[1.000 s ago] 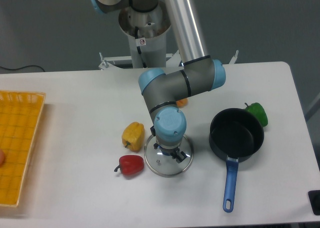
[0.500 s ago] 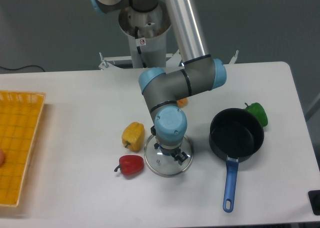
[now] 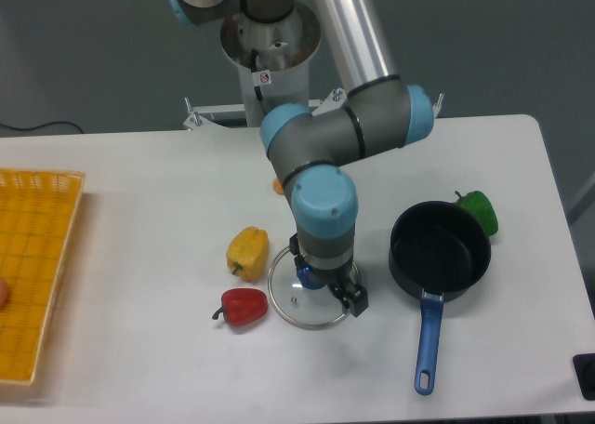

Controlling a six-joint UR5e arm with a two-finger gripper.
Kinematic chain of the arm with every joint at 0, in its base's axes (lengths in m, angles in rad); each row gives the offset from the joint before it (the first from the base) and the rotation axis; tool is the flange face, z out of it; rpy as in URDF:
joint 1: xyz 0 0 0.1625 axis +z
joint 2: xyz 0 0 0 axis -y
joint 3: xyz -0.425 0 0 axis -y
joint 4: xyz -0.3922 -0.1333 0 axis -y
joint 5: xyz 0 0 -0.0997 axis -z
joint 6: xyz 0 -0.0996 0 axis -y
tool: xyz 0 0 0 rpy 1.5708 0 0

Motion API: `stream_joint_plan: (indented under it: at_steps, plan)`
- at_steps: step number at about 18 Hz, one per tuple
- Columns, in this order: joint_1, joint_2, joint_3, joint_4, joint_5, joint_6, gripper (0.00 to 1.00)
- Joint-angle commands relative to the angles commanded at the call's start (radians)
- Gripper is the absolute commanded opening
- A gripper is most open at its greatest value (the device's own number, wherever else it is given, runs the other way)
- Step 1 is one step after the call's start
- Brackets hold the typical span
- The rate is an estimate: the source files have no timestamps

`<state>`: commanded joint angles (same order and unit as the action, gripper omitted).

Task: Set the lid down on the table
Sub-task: 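Open the gripper and lift it off the lid knob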

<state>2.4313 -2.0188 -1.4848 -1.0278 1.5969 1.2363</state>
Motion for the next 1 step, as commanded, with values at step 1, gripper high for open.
stream_joint_plan:
  at_steps: [1]
  plan:
    - [0.011,0.011,0.001,0.000,-0.002,0.009,1.00]
